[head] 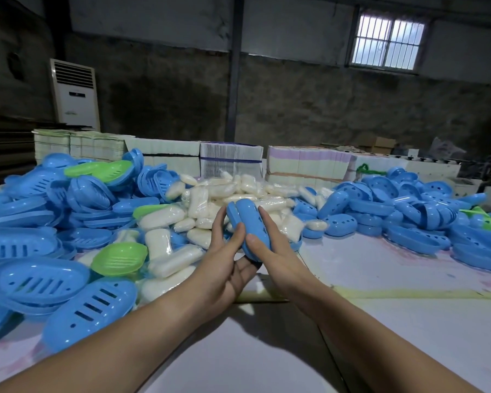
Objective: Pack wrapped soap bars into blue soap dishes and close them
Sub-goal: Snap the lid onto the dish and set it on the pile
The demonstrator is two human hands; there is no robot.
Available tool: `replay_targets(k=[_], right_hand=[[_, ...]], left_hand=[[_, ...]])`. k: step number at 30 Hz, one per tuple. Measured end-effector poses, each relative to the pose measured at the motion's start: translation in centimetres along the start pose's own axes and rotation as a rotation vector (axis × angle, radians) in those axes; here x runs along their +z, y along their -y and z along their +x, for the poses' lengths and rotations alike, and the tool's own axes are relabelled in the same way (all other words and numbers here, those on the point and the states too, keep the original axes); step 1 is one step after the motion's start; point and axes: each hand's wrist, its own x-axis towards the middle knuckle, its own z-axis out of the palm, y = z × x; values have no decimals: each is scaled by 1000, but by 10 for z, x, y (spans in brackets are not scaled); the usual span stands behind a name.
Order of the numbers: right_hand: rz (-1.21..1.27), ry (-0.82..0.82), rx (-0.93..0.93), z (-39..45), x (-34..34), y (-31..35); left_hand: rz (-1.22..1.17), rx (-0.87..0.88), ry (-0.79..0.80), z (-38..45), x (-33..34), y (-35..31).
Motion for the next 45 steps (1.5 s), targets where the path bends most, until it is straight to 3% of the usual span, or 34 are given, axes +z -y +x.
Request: replay_targets(k=[16, 33, 45], right_hand=[[87, 38, -83, -2, -12, -7], [190, 100, -62, 0, -13, -3], [54, 81, -18, -1, -25, -5]], left_hand=[[236, -45, 48, 1, -10, -5], [233, -33, 37, 4, -11, -7], [346, -78, 40, 2, -13, -10]])
